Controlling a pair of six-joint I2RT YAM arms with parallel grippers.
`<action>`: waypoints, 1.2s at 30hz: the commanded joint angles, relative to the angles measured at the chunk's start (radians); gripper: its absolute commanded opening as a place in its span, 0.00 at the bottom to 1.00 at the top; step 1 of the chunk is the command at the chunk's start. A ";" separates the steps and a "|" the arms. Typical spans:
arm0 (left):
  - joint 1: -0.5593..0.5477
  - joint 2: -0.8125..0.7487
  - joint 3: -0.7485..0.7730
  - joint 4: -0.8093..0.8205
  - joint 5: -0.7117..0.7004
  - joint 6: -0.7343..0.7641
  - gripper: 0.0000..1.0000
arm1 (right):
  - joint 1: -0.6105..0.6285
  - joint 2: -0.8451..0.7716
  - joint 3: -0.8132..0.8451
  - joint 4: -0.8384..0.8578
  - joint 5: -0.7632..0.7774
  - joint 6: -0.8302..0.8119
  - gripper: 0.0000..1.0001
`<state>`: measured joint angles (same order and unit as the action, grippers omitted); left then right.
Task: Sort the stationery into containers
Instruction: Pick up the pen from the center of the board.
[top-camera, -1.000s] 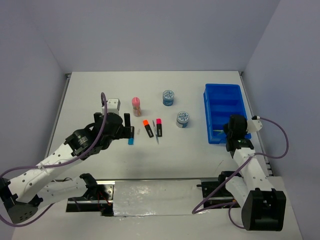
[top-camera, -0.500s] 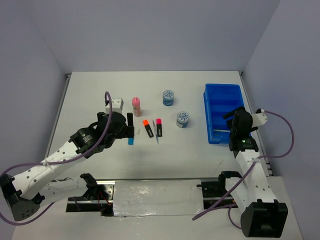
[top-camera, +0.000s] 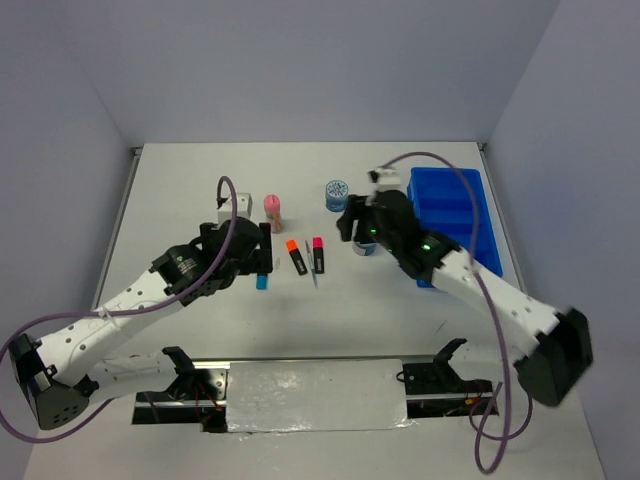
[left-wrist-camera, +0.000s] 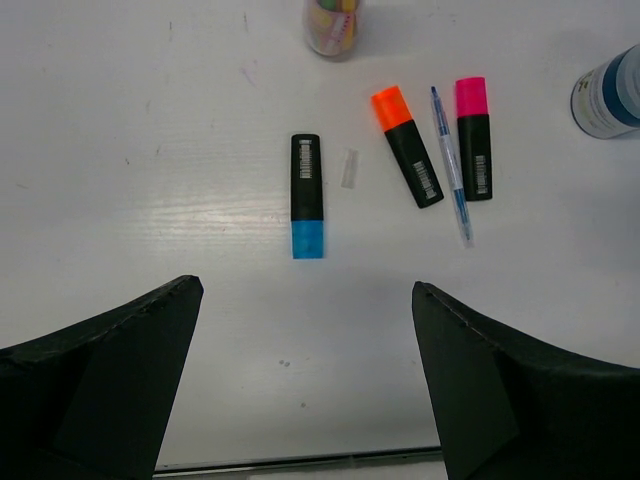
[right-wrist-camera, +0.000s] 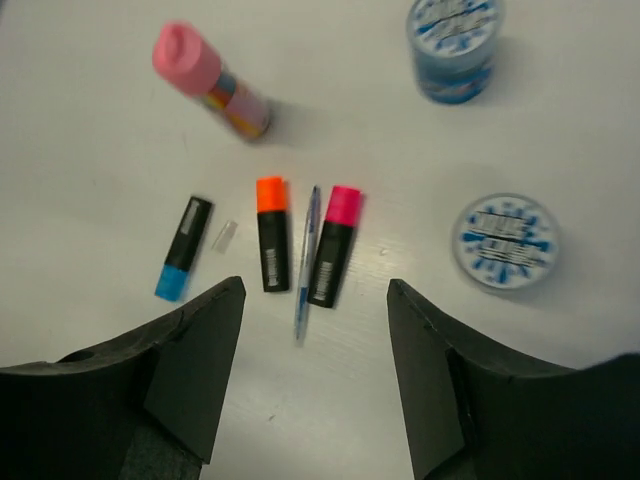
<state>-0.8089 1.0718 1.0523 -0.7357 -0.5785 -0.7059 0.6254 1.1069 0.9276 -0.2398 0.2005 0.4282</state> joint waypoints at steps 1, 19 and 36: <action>0.002 -0.019 0.077 -0.065 0.018 0.054 0.99 | 0.108 0.226 0.138 -0.059 0.013 -0.083 0.66; 0.010 -0.125 -0.058 -0.025 0.049 0.157 0.99 | 0.201 0.860 0.542 -0.207 0.070 -0.008 0.47; 0.010 -0.089 -0.041 -0.025 0.026 0.112 0.99 | 0.203 0.953 0.488 -0.191 0.047 0.032 0.32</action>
<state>-0.8024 0.9604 0.9920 -0.7776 -0.5400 -0.5793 0.8223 2.0441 1.4189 -0.4320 0.2485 0.4381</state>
